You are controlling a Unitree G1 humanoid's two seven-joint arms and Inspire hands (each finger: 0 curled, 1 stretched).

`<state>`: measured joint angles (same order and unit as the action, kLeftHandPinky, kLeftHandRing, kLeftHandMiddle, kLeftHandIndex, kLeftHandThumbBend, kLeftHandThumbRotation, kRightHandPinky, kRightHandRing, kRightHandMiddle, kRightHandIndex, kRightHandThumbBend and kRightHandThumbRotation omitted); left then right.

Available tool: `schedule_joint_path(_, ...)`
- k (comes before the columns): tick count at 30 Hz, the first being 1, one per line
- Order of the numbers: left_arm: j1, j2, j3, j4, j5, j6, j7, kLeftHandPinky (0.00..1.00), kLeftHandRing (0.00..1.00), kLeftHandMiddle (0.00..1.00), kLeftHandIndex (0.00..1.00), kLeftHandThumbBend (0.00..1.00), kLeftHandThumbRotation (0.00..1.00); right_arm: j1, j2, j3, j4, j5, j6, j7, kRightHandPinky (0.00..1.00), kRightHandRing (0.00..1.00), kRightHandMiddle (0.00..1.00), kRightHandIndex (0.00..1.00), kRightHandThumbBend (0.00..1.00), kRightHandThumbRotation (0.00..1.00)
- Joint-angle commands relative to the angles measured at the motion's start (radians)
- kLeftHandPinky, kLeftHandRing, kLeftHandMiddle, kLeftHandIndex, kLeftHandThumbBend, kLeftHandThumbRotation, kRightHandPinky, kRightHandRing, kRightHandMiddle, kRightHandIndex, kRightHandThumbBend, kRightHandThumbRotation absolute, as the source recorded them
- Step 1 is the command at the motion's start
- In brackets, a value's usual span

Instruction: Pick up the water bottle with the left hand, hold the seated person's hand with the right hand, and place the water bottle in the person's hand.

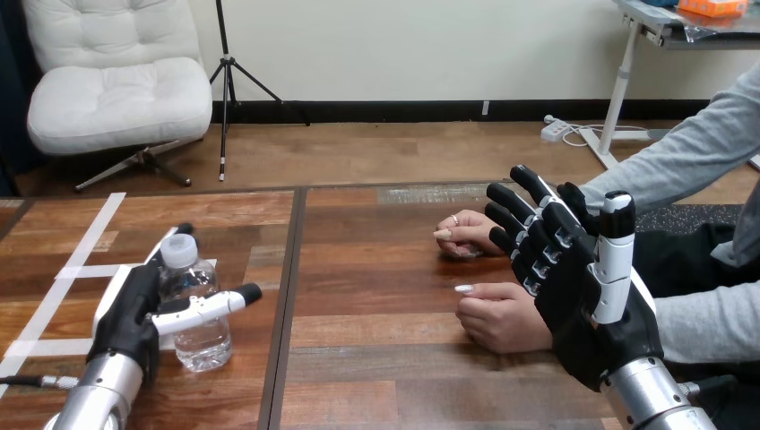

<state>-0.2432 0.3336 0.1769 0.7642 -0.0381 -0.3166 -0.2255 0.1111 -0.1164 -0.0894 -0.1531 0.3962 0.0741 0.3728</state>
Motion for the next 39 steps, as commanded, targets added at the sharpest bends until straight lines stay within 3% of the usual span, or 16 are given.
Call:
schedule_joint_path(1, -0.069, 0.006, -0.013, -0.041, 0.007, 0.005, 0.005, 0.79, 0.83, 0.86, 0.88, 1.00, 0.07, -0.043, 0.002, -0.004, -0.047, 0.015, -0.008, 0.000, 1.00, 0.96, 0.92, 0.97, 1.00, 1.00)
schedule_joint_path(9, -0.067, 0.023, -0.026, -0.066, 0.016, 0.044, -0.015, 0.69, 0.73, 0.75, 0.81, 1.00, 0.01, -0.041, 0.006, -0.004, -0.054, 0.015, 0.000, -0.013, 1.00, 0.95, 0.92, 0.96, 1.00, 1.00)
schedule_joint_path(21, -0.068, 0.049, -0.040, -0.067, 0.038, 0.034, -0.053, 0.50, 0.55, 0.61, 0.63, 0.96, 0.00, -0.042, 0.002, -0.005, -0.044, 0.018, -0.010, 0.000, 1.00, 0.95, 0.92, 0.96, 1.00, 1.00)
schedule_joint_path(36, -0.065, 0.077, -0.061, -0.086, 0.071, 0.067, -0.072, 0.42, 0.45, 0.48, 0.51, 0.88, 0.00, -0.042, 0.003, -0.006, -0.047, 0.014, -0.011, -0.004, 1.00, 0.95, 0.92, 0.97, 1.00, 1.00)
schedule_joint_path(39, -0.067, 0.081, -0.063, -0.073, 0.076, 0.053, -0.071, 0.40, 0.44, 0.47, 0.49, 0.87, 0.00, -0.043, 0.005, -0.006, -0.047, 0.014, -0.010, -0.008, 1.00, 0.95, 0.92, 0.97, 1.00, 1.00)
